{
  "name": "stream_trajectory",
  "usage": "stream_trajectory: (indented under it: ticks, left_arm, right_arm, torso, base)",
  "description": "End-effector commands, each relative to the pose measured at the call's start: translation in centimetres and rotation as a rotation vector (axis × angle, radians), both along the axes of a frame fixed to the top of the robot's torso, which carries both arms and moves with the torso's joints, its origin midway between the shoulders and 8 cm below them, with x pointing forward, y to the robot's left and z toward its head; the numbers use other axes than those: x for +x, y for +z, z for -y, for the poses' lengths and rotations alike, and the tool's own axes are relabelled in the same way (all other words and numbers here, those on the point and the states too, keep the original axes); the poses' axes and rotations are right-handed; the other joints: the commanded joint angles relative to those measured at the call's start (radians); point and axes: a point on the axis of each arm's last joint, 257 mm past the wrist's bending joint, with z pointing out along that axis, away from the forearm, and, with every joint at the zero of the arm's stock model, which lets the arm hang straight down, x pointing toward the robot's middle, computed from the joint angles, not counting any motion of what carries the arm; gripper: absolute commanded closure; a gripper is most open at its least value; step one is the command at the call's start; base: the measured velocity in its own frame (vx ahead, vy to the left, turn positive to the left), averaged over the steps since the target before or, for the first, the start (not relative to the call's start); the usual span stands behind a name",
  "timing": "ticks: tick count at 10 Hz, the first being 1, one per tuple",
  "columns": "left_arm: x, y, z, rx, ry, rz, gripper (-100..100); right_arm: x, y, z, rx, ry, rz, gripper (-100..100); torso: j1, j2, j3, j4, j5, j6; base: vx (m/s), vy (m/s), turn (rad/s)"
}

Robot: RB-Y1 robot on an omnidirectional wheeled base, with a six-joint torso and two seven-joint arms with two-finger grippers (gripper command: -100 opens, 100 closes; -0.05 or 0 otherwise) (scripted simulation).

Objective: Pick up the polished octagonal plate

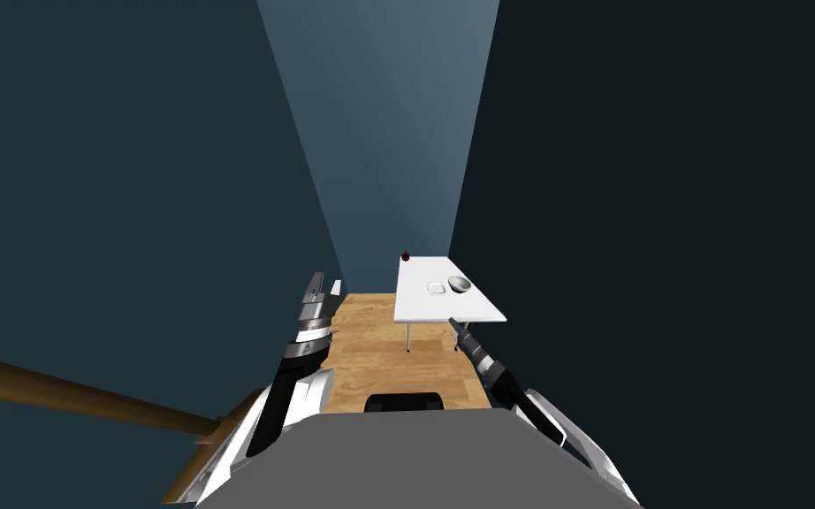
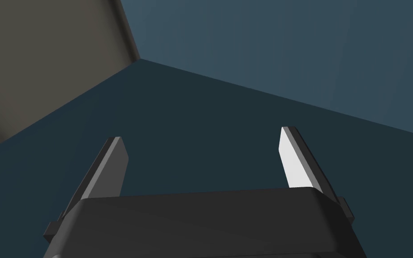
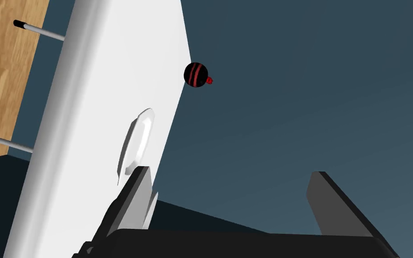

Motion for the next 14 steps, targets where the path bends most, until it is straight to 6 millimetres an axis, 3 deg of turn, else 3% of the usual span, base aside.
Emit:
stream_trajectory:
  ticks: [1,2,3,4,5,6,7,9,10,13,14]
  left_arm:
    - [0.0,0.0,0.0,0.000,0.000,0.000,0]
    - [0.0,0.0,0.0,0.000,0.000,0.000,0]
    - [0.0,0.0,0.0,0.000,0.000,0.000,0]
    - [0.0,0.0,0.0,0.000,0.000,0.000,0]
    - [0.0,0.0,0.0,0.000,0.000,0.000,0]
    - [0.0,0.0,0.0,0.000,0.000,0.000,0]
    - [0.0,0.0,0.0,0.000,0.000,0.000,0]
    - [0.0,0.0,0.0,0.000,0.000,0.000,0]
    - [0.0,0.0,0.0,0.000,0.000,0.000,0]
    - [0.0,0.0,0.0,0.000,0.000,0.000,0]
    - [0.0,0.0,0.0,0.000,0.000,0.000,0]
  right_arm:
    - [-0.2,-1.9,0.2,-0.036,0.018,-0.033,-100]
    - [-1.1,-4.0,0.6,-0.085,0.050,-0.080,-100]
    - [-1.3,-4.6,0.8,-0.093,0.051,-0.092,-100]
    - [-2.5,-7.0,1.4,-0.142,0.079,-0.145,-100]
    - [-2.7,-7.2,1.8,-0.155,0.083,-0.152,-100]
    - [-4.0,-9.5,2.2,-0.196,0.110,-0.204,-100]
    - [-4.1,-9.7,3.0,-0.220,0.114,-0.211,-100]
    - [-5.7,-12.1,4.7,-0.288,0.143,-0.269,-100]
    - [-7.1,-13.9,6.3,-0.347,0.167,-0.317,-100]
    - [-9.0,-16.0,9.1,-0.432,0.196,-0.380,-100]
    - [-10.1,-17.0,11.1,-0.493,0.217,-0.415,-100]
  torso:
    - [0.000,0.000,0.000,0.000,0.000,0.000]
    - [0.000,0.000,0.000,0.000,0.000,0.000]
    - [0.001,-0.001,-0.001,0.000,0.000,0.000]
    - [0.000,-0.001,-0.001,0.000,0.000,0.000]
    - [0.000,-0.001,-0.001,0.000,0.000,0.000]
    - [-0.001,-0.001,-0.001,0.000,0.000,0.000]
    - [-0.001,-0.002,-0.001,0.000,0.000,0.000]
    - [0.001,-0.001,-0.001,0.000,0.000,0.000]
    - [-0.001,-0.001,-0.001,0.000,0.000,0.000]
    - [-0.001,-0.003,-0.002,0.000,0.000,0.000]
    - [-0.001,-0.002,-0.001,0.000,0.000,0.000]
  base:
    - [-0.003,0.109,0.014]
    - [0.003,0.126,0.055]
    - [0.008,0.105,0.021]
    - [0.013,0.116,0.048]
    - [0.011,0.098,0.028]
    - [0.017,0.105,0.071]
    - [0.013,0.097,0.034]
    - [0.015,0.115,0.049]
    - [0.025,0.123,0.091]
    - [0.032,0.097,0.055]
    - [0.026,0.110,0.099]
